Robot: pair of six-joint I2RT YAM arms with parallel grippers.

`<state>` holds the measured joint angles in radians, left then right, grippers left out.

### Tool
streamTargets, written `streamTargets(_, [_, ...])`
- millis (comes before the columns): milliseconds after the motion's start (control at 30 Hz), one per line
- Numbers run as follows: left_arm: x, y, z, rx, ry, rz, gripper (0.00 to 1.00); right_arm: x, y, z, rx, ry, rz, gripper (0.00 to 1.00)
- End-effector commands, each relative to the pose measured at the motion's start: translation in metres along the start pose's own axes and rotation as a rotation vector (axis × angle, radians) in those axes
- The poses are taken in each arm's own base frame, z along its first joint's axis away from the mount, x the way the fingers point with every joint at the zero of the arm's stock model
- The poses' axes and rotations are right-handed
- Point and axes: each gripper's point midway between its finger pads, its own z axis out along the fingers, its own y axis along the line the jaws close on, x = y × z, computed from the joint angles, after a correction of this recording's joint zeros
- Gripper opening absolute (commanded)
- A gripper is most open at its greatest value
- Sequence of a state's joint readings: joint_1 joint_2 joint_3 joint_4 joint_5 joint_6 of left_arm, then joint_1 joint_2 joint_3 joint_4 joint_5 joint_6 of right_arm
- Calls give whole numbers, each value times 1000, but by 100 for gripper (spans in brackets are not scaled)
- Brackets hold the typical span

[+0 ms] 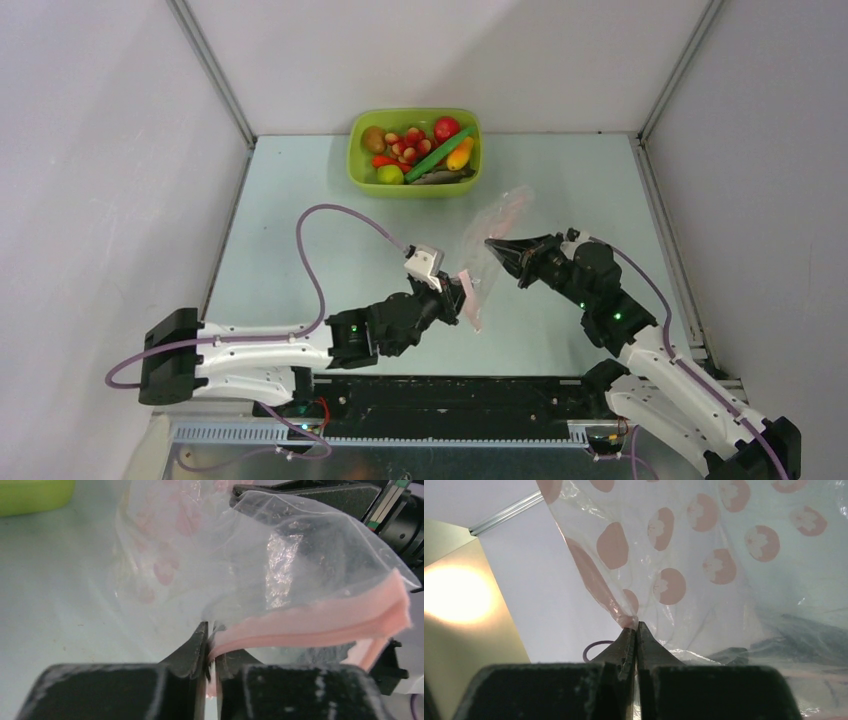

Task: Place the food in the zip-top bag and seal the zipper
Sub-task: Open the zipper of the food storage bag.

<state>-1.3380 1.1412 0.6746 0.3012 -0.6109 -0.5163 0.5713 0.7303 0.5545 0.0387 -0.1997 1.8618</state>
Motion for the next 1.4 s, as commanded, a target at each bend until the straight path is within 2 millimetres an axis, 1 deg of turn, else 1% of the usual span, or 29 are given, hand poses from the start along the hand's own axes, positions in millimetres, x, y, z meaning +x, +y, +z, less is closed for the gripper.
streamTargets(0, [-33, -10, 1, 1, -98, -51, 4, 7, 8, -3, -33, 28, 5, 7])
streamTargets(33, [-35, -10, -1, 2, -103, -55, 1, 6, 7, -3, -32, 22, -10, 11])
streamTargets(67, [-36, -9, -1, -3, -105, -58, 0, 3, 4, -3, -20, 9, -64, 27])
streamTargets(100, [-38, -6, -4, -17, -103, -66, 0, -5, -5, -3, 40, -15, -140, 37])
streamTargets(133, [-36, -1, -6, -45, -92, -67, 0, -15, -8, -3, 73, -45, -193, 58])
streamTargets(167, [-44, 1, -10, -53, -103, -82, 0, -20, -19, -7, 159, -58, -311, 66])
streamTargets(200, [-41, 8, -13, -88, -83, -79, 0, -27, -21, -9, 188, -77, -369, 82])
streamTargets(233, [-50, 8, -17, -99, -91, -97, 0, -32, -21, -14, 226, -91, -501, 89])
streamTargets(267, [-50, 19, -23, -156, -69, -98, 0, -31, -16, -17, 231, -98, -568, 97])
streamTargets(300, [-57, 20, -26, -179, -67, -107, 0, -37, -14, -23, 253, -131, -707, 98])
streamTargets(333, [-51, 34, -33, -239, -29, -85, 0, -33, -14, -25, 262, -127, -786, 99])
streamTargets(367, [-62, 33, -37, -253, -35, -99, 0, -43, -9, -31, 281, -190, -932, 99])
streamTargets(400, [-60, 45, -45, -306, -13, -75, 0, -36, -10, -33, 283, -176, -1009, 99])
streamTargets(433, [-69, 46, -49, -321, -19, -76, 0, -43, -7, -37, 294, -218, -1095, 99])
streamTargets(500, [-75, 78, -71, -457, -4, -4, 0, -27, -7, -36, 249, -152, -1217, 100])
streamTargets(533, [-87, 80, -79, -473, -22, -42, 0, -21, -3, -34, 210, -137, -1260, 99])
streamTargets(567, [-86, 99, -92, -541, 12, 17, 0, -6, -5, -32, 169, -67, -1292, 99])
streamTargets(600, [-100, 102, -100, -559, -11, -30, 0, 5, 0, -28, 115, -36, -1329, 99])
streamTargets(633, [-101, 121, -116, -632, 19, 18, 0, 19, -3, -26, 83, 19, -1345, 99])
streamTargets(667, [-115, 124, -126, -645, -1, -22, 0, 28, 2, -21, 35, 40, -1382, 99])
streamTargets(767, [-128, 152, -159, -747, 31, 22, 0, 62, 3, -18, -71, 148, -1424, 100])
streamTargets(867, [-139, 159, -172, -776, 31, 3, 0, 76, 8, -17, -128, 169, -1442, 99])
streamTargets(933, [-133, 152, -164, -738, 70, 10, 0, 77, 8, -18, -126, 156, -1441, 99])
streamTargets(967, [-132, 145, -153, -707, 75, 23, 0, 76, 8, -19, -118, 146, -1430, 99])
streamTargets(1067, [-113, 119, -113, -598, 145, 13, 0, 71, 9, -22, -94, 115, -1390, 99])
streamTargets(1167, [-84, 99, -66, -526, 270, 64, 0, 66, 5, -26, -60, 103, -1359, 99])
streamTargets(1267, [-58, 79, -28, -457, 385, 65, 0, 51, 0, -27, 8, 41, -1328, 99])
streamTargets(1333, [-32, 75, -1, -472, 473, 91, 0, 39, -7, -26, 70, -3, -1302, 98])
streamTargets(1367, [-35, 67, 7, -452, 480, 80, 0, 33, -10, -26, 98, -33, -1284, 98])
